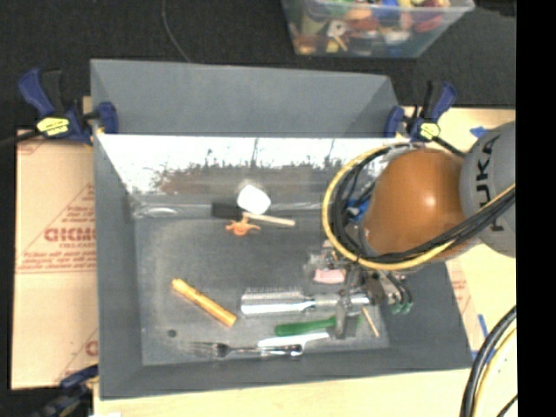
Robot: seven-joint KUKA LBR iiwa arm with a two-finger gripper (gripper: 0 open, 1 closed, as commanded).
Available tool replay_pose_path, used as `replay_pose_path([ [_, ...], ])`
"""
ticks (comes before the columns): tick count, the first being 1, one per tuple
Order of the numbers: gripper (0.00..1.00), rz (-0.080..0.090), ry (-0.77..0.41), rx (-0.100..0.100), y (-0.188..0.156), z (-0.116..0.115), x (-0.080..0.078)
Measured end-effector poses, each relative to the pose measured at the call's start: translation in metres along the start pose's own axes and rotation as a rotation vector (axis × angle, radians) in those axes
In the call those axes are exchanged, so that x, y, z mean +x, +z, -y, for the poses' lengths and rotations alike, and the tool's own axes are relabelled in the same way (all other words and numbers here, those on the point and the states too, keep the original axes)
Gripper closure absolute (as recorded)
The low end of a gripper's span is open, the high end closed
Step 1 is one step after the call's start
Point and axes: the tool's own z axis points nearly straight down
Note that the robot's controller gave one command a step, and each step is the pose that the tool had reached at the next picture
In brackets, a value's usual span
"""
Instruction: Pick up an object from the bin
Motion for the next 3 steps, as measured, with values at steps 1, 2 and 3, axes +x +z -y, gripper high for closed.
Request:
replay_pose_path([
  [1, 0.00, -0.004, 0.067, 0.000, 0.0853, -0.0224, -0.0038],
  [2, 0.00, 0.027, -0.116, 0.009, 0.0897, -0.0157, 0.0003],
  [3, 1.00, 0.003, 0.057, 0.000, 0.0842, -0.0215, -0.0055],
])
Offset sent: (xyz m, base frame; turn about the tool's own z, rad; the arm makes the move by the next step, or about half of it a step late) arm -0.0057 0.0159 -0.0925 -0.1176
